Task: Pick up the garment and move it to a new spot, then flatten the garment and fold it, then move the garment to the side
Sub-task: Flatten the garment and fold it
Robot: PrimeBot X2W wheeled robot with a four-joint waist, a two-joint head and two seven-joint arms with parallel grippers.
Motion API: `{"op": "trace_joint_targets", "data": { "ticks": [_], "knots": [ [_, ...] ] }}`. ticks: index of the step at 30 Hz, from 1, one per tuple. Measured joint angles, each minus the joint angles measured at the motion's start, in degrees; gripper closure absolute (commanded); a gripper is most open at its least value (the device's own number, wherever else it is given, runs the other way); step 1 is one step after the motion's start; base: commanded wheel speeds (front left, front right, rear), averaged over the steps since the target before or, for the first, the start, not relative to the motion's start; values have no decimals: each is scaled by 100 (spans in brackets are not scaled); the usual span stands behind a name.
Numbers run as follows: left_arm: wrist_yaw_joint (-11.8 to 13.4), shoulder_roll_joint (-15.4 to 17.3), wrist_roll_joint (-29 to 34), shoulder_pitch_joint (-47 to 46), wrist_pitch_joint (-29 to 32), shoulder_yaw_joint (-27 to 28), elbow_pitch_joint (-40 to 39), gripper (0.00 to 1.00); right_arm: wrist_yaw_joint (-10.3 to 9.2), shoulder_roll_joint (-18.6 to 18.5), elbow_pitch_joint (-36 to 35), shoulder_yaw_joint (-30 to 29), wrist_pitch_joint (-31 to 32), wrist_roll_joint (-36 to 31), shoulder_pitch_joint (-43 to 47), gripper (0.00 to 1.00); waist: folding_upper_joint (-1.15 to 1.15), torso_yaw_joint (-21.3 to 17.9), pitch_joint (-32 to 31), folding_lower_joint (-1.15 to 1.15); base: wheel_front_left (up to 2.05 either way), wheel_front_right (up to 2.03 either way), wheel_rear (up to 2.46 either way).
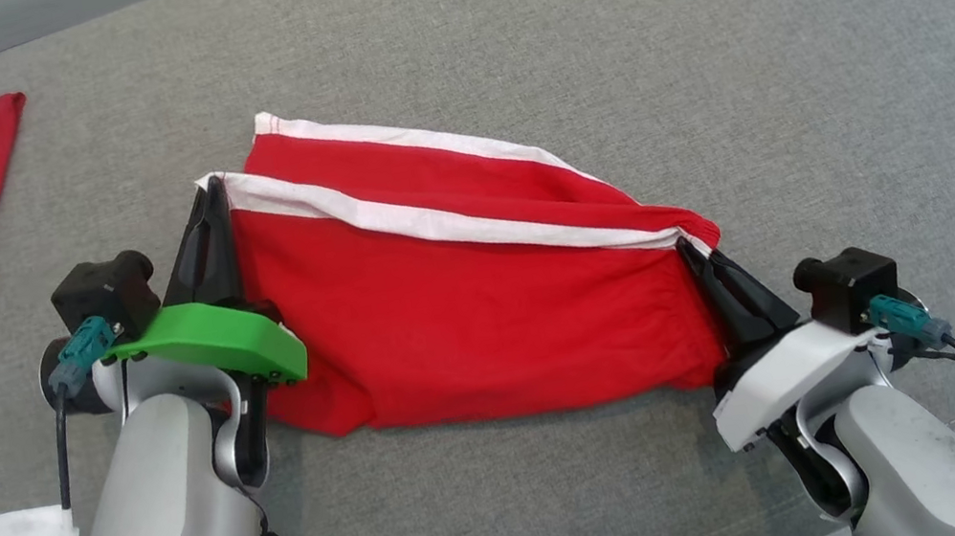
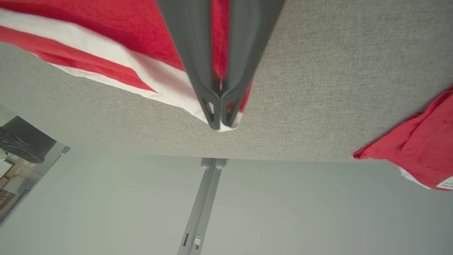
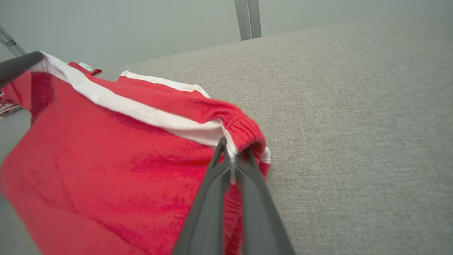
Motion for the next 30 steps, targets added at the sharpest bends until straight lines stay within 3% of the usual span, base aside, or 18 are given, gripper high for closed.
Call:
{"op": "trace_joint_targets", "data": {
  "ticks": [12, 25, 26, 28, 29, 30],
  "knots": [
    [0, 196, 38, -711, 0, -138, 732, 100, 0, 204, 360, 178, -1, -58, -467, 100, 0, -433, 393, 0, 0, 0, 0],
    [0, 286, 44, -1117, 0, -255, 1283, 100, 0, 279, 549, 160, -1, -175, -605, 100, 0, -583, 430, 0, 0, 0, 0],
    [0, 290, 45, -1154, 1, -269, 1362, 100, 0, 282, 553, 163, -1, -180, -605, 96, 0, -590, 426, 0, 0, 0, 0],
    [0, 304, 51, -1213, 0, -305, 1524, 100, 0, 285, 557, 164, 0, -203, -607, 60, 0, -606, 414, 0, 0, 0, 0],
    [0, 313, 51, -1249, 0, -314, 1579, 100, 0, 287, 557, 166, -1, -208, -608, 30, 0, -616, 411, 0, 0, 0, 0],
    [0, 324, 55, -1293, 0, -336, 1628, 100, 0, 289, 555, 168, -1, -209, -608, 30, 0, -627, 406, 0, 0, 0, 0]
  ]
}}
